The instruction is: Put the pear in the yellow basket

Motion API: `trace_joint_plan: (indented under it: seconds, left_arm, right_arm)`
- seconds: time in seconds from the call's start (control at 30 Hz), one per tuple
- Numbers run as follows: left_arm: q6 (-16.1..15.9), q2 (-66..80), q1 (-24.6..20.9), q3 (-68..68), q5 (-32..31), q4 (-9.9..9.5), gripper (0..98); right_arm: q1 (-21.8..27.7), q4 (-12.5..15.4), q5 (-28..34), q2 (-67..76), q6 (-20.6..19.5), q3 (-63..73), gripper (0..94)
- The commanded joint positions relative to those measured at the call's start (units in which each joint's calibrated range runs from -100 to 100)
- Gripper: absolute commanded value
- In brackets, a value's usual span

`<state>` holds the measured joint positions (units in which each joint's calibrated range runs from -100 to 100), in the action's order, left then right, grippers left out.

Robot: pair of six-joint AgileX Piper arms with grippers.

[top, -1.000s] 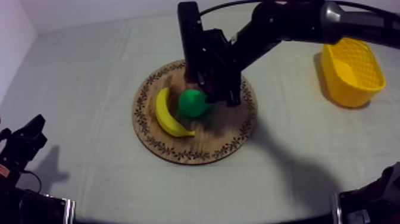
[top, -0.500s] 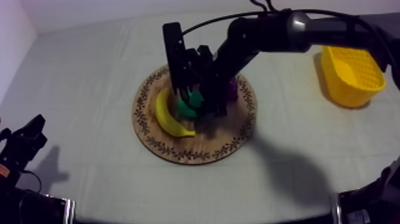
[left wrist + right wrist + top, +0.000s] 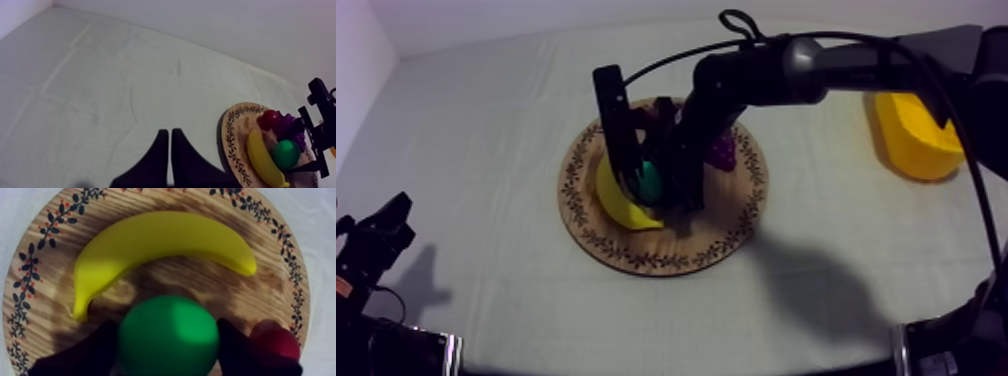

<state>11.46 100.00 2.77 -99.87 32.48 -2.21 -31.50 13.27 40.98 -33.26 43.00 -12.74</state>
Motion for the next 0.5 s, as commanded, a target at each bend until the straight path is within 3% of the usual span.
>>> trace_joint_plan:
  seconds: [0.0, 0.27, 0.47]
  left_arm:
    - [-0.01, 0.0, 0.01, -0.02, 0.01, -0.02, 0.1]
    - [-0.01, 0.0, 0.01, -0.02, 0.01, -0.02, 0.1]
    - [0.02, 0.0, 0.01, -0.02, 0.01, -0.02, 0.1]
  right_arm:
    - [-0.03, -0.12, -0.58, -0.27, -0.21, -0.24, 46.8]
    - [0.66, -0.05, -2.07, 1.4, -0.62, -1.27, 38.5]
    - [2.83, 2.16, -4.54, 11.04, 0.07, -2.87, 38.4]
